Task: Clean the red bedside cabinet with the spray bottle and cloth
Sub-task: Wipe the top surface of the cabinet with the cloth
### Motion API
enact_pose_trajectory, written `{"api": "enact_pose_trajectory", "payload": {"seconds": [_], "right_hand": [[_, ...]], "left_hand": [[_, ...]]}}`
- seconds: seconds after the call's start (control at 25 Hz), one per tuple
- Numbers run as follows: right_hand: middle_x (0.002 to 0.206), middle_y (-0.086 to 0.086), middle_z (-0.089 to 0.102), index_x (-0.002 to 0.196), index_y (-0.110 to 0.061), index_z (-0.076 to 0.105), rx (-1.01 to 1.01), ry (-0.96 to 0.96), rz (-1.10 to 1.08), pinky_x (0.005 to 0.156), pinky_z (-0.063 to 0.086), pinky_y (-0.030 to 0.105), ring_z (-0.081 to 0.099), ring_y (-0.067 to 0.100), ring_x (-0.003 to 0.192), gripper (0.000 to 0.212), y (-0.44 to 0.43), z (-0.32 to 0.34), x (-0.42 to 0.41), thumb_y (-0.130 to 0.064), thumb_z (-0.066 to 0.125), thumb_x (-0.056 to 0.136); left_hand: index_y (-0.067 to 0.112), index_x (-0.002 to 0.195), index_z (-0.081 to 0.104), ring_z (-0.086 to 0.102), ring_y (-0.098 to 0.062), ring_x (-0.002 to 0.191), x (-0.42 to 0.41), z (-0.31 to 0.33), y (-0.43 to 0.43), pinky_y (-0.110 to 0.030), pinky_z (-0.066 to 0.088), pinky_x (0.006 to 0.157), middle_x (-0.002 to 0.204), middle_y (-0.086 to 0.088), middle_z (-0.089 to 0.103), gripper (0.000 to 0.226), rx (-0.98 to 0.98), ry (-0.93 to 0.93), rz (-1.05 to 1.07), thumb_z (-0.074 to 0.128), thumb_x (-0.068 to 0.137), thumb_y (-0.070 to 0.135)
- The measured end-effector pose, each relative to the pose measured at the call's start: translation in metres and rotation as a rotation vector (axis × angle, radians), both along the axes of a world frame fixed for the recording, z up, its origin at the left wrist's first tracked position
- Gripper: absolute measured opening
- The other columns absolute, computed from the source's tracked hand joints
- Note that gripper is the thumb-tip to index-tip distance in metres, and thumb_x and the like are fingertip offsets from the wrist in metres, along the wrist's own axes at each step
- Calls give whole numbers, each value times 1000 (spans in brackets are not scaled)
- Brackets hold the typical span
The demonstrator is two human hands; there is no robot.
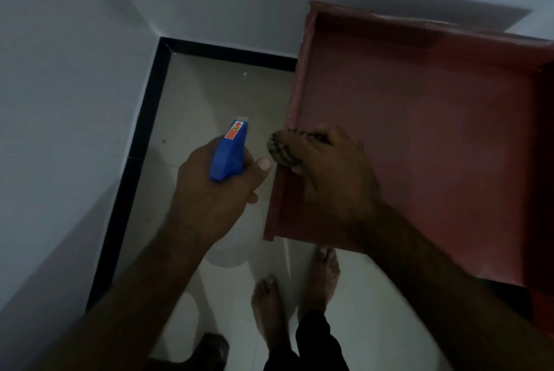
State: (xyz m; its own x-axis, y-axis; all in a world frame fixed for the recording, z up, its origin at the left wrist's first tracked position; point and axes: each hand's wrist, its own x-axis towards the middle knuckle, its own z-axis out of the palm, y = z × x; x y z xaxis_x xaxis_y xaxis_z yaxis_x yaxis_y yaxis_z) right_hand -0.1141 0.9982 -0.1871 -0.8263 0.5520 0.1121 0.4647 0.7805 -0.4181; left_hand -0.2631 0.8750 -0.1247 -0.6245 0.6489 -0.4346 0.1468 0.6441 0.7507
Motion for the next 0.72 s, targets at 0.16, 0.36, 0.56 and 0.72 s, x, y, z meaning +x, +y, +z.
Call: {"api": "enact_pose_trajectory", "payload": {"seconds": [0.16,0.36,0.56,0.72], "right_hand": [[118,1,72,140,-20,61,-23,-9,-45,84,49,48,59,35,113,72,13,0,-9,0,80,74],[124,-3,72,141,-22,60,-28,-39,96,84,47,43,56,31,116,76,5,0,6,-3,81,71],[114,1,73,141,-19,62,6,3,-20,86,47,47,59,35,112,72,51,-2,-29,0,80,74],[119,-3,73,139,-21,62,23,2,43,83,46,45,55,32,114,76,35,-3,-11,-2,83,69]], "left_hand": [[14,88,61,71,-8,64,-1,1,5,-11,48,53,74,-2,68,23,-7,7,15,72,89,35],[14,89,62,69,-5,67,-8,0,12,-3,46,55,76,-4,70,24,-19,-6,44,72,89,35],[14,88,61,69,-7,65,-9,-1,23,-18,45,60,76,-5,70,24,-40,9,53,71,89,36],[11,90,62,69,-6,66,-12,-1,33,-12,47,55,76,-6,70,24,-42,3,59,71,90,33]]}}
